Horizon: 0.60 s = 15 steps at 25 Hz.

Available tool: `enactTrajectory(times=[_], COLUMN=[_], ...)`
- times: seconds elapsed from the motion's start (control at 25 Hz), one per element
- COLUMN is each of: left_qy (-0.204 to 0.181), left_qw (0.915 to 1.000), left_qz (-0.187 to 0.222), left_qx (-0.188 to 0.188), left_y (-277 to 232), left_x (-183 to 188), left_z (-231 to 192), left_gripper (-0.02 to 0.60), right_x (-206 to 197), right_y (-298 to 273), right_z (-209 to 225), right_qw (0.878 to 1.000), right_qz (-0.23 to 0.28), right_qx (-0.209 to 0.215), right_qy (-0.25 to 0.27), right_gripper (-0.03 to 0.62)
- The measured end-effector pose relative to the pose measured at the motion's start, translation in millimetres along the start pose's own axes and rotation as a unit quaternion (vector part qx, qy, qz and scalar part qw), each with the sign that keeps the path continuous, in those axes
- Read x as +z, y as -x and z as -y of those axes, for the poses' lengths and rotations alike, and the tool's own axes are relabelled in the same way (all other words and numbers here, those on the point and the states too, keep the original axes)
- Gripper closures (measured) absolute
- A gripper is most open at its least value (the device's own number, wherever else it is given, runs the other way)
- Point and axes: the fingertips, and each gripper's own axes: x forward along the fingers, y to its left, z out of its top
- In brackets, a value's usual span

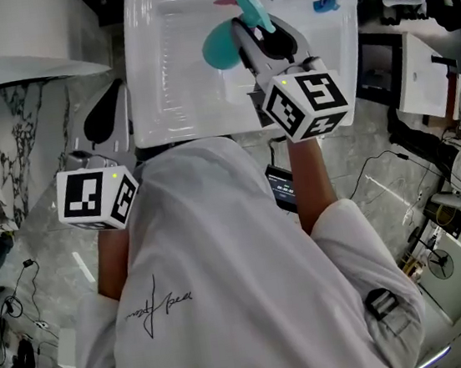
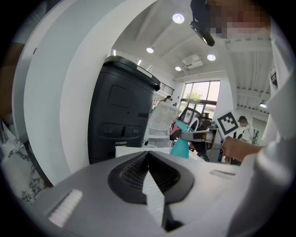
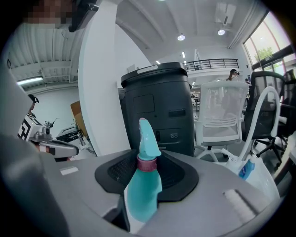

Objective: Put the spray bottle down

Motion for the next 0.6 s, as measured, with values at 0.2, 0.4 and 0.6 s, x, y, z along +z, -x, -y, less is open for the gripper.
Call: enactTrajectory(times=[0.2,0.4,0.6], left_qy=[0.006,0.008,0.012], left_qw=[1.0,0.9999,0.9998], left_qz=[-0.003,-0.01,-0.013], left_qx=[0.007,0.01,0.014], left_y=[-1.5,-5.3,-9.3], left_x=[-3.6,-10.7,-11.6], left_z=[-6.0,-9.5,-10.3], left_gripper=[0.575,0.575,0.575], right_x=[-1.3,-3.3,-7.1], right_y=[-11.9,-24.0,-31.8], right_z=[-0.7,1.3,5.8], right_qw=[1.0,1.0,1.0], right_qz=[-0.002,-0.007,-0.013], right_qx=[0.01,0.017,0.019], right_qy=[-0.008,-0.009,-0.008], right_gripper=[0.464,0.464,0.464])
